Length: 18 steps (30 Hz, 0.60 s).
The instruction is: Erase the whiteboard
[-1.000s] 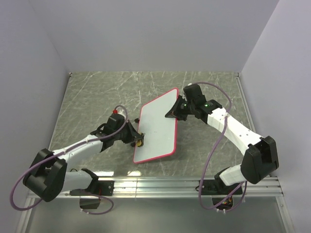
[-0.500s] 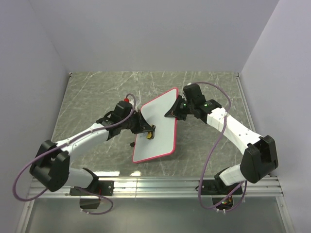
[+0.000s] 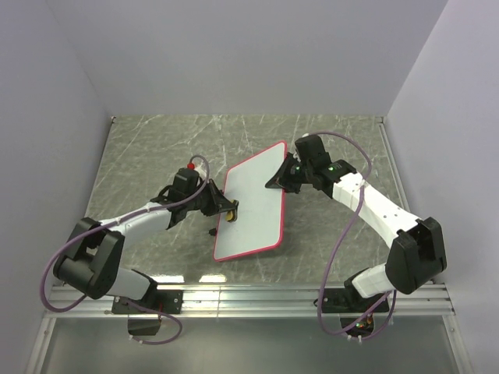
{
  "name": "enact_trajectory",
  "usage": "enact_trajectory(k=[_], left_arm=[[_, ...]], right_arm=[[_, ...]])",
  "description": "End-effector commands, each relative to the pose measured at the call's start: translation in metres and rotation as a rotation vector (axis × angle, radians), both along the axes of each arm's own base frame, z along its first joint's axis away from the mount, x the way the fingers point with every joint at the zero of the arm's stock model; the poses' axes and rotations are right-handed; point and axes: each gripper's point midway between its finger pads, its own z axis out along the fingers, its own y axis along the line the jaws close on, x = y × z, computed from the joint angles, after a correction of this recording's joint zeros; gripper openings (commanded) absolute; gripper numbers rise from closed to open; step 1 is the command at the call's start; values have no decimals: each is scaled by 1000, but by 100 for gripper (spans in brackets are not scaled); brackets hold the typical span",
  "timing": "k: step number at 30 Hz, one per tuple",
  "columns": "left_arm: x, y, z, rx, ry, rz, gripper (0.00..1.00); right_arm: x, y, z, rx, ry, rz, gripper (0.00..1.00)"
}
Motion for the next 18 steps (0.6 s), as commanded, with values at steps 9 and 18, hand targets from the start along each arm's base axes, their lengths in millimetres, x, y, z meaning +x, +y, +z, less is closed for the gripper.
enact_trajectory(k=[9,18], left_arm=[[-84,41,-93,221,284,-76,0],[-48,15,-38,161,198,-105,0]], right_arm=[[-1,-9,-26,-95,-3,-40,0],[0,-5,-31,-66,1,-46,0]])
